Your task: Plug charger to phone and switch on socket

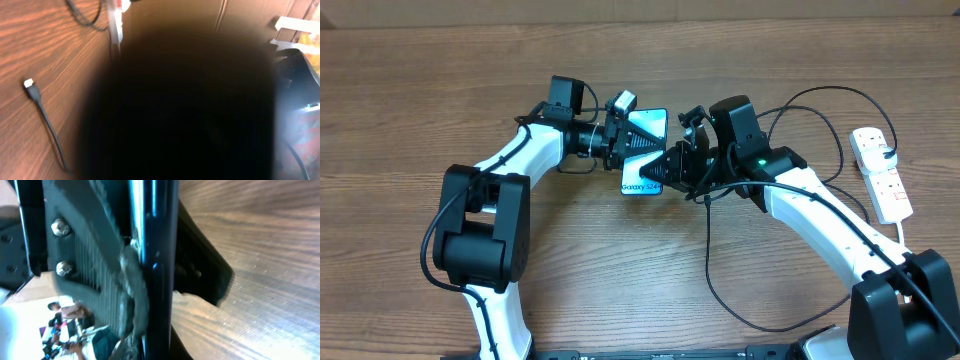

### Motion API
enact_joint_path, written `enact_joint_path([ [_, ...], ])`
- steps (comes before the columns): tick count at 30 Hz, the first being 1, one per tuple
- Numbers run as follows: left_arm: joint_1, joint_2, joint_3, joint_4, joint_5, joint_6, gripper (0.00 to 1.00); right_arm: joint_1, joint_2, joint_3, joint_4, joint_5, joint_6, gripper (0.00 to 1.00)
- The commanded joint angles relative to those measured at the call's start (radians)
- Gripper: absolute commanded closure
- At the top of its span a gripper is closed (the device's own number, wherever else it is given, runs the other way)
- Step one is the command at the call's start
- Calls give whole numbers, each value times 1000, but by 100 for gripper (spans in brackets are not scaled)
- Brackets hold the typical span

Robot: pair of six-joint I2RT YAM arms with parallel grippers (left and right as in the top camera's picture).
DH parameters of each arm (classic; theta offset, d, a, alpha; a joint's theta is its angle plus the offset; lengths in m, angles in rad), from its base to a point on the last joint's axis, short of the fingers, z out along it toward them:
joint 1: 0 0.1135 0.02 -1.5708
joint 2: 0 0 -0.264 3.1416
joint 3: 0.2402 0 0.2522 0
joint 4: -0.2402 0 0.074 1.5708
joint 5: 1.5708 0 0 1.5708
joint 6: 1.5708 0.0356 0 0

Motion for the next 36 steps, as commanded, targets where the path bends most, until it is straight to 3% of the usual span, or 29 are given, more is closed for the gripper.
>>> enact_joint_path([
  [1, -62, -12, 8, -21, 52, -132, 64, -54, 28, 8, 13, 262, 4, 96],
  [4, -62, -12, 8, -1, 51, -133, 63, -81, 28, 8, 6, 217, 54, 96],
  [8, -64, -12, 8, 21, 51, -133, 54, -102, 28, 8, -3, 183, 87, 96],
  [11, -64, -12, 9, 76, 51, -145, 55, -116, 28, 8, -17, 181, 106, 96],
  [22, -73, -37, 10, 430, 52, -412, 51, -123, 28, 8, -17, 132, 106, 96],
  [27, -85, -97, 10, 539, 53, -466, 51, -123, 28, 8, -16, 130, 105, 96],
  [30, -93, -137, 10, 547, 53, -465, 59, -123, 28, 8, -12, 80, 101, 96],
  [32, -101, -164, 10, 546, 53, -470, 78, -123, 28, 8, 10, -51, 46, 96],
  [36, -109, -188, 10, 546, 53, -511, 82, -123, 28, 8, 25, -223, -55, 95],
])
